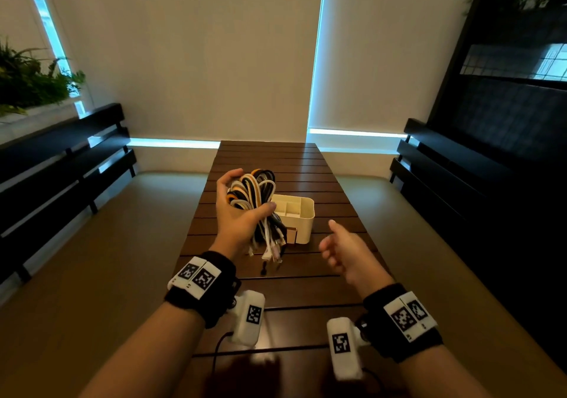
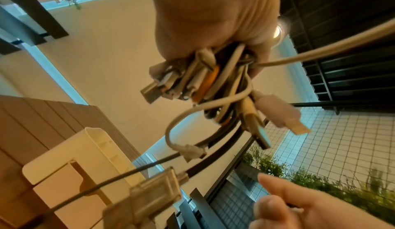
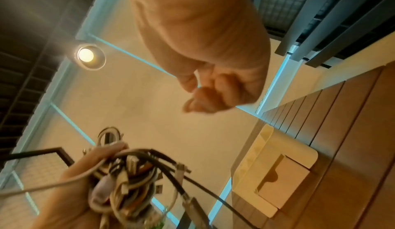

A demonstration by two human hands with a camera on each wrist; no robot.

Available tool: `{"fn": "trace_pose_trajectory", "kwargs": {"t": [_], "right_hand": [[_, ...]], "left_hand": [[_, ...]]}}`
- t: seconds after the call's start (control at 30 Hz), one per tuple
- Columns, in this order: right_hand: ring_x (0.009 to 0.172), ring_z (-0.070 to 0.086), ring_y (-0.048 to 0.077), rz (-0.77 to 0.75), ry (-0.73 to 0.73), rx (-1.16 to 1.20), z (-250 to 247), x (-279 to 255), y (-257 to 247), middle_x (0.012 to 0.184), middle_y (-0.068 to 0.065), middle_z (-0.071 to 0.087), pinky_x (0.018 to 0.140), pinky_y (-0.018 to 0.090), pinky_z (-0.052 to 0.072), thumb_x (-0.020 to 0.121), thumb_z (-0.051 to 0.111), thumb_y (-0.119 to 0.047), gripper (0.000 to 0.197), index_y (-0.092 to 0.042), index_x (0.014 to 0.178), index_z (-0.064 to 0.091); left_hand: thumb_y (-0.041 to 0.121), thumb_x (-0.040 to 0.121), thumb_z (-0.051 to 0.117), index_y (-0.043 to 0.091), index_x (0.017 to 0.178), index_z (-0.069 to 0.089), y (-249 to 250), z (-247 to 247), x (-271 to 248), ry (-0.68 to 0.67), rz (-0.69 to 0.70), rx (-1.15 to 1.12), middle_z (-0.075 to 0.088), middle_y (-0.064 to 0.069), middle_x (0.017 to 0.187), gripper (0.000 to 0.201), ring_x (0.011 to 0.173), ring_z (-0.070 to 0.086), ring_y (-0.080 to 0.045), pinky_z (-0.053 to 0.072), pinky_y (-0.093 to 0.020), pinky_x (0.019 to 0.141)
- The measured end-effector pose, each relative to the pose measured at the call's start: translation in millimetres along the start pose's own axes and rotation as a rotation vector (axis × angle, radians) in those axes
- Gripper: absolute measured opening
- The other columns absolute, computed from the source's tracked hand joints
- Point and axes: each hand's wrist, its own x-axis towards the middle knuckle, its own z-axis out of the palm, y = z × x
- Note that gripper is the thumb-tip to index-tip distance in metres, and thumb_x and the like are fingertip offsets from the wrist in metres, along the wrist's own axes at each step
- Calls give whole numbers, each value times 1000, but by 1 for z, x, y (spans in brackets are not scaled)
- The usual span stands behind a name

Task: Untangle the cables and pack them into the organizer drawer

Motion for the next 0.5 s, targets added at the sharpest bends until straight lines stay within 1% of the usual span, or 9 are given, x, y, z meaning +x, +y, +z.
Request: {"fn": "trace_pose_trajectory", "kwargs": {"t": [0.1, 0.17, 0.23, 0.3, 0.33, 0.37, 0.4, 0.43, 0.5], "right_hand": [[44, 47, 11, 166, -337, -5, 21, -5, 7, 67, 8, 62, 38, 17, 29, 89, 11, -70, 84, -4, 84, 64], [58, 61, 20, 232, -430, 150, 38, -1, 12, 80, 13, 67, 42, 19, 42, 87, 18, -72, 82, -5, 93, 65], [70, 65, 24, 235, -363, 341, 50, 6, 14, 88, 11, 69, 62, 29, 53, 89, 41, -63, 61, -9, 98, 68], [84, 64, 26, 234, -233, 462, 52, 10, 13, 102, 13, 68, 85, 37, 51, 86, 60, -41, 42, -7, 109, 67], [87, 62, 26, 239, -192, 501, 49, 11, 11, 105, 13, 67, 88, 35, 49, 85, 63, -29, 37, -5, 113, 65], [82, 61, 24, 238, -168, 504, 45, 8, 6, 100, 13, 67, 82, 32, 52, 85, 61, -19, 32, -3, 112, 63], [72, 60, 21, 225, -153, 492, 40, 9, 3, 90, 11, 66, 66, 27, 54, 87, 55, -10, 24, -2, 108, 62], [63, 59, 18, 204, -145, 494, 34, 8, 0, 83, 10, 63, 52, 25, 52, 88, 49, -3, 20, -1, 104, 60], [54, 61, 15, 147, -130, 521, 27, 6, -6, 78, 10, 62, 46, 23, 50, 91, 41, 0, 20, 1, 99, 59]], "left_hand": [[-19, 62, 74, 26, 116, 43, -3, 5, -4, -56, 17, 24, 56, -5, 110, 76, 89, 67, -10, 56, -24, 72], [-21, 63, 72, 24, 116, 44, -8, 12, -9, -63, -30, -12, 58, -5, 107, 74, 84, 67, -9, 56, -22, 68], [-19, 63, 72, 26, 114, 47, -16, 14, -15, -37, -143, -89, 61, -8, 106, 73, 89, 67, -18, 57, -28, 71], [-12, 61, 76, 17, 122, 48, -26, 9, -20, -27, -274, -202, 63, -15, 106, 73, 90, 66, -29, 58, -37, 68], [-4, 58, 82, 9, 127, 46, -29, 6, -23, -45, -352, -253, 61, -21, 105, 78, 87, 65, -35, 58, -39, 60], [4, 55, 86, 3, 127, 45, -30, 4, -25, -80, -441, -292, 58, -26, 104, 83, 82, 65, -39, 56, -39, 51], [8, 54, 87, -3, 121, 47, -29, 2, -28, -115, -497, -321, 59, -26, 99, 79, 73, 65, -39, 54, -37, 46], [5, 57, 84, -5, 113, 51, -30, 1, -31, -128, -504, -329, 61, -24, 91, 66, 65, 66, -34, 53, -35, 45], [-8, 67, 73, -4, 109, 53, -31, -1, -35, -124, -483, -318, 64, -17, 84, 47, 65, 68, -26, 55, -33, 53]]}}
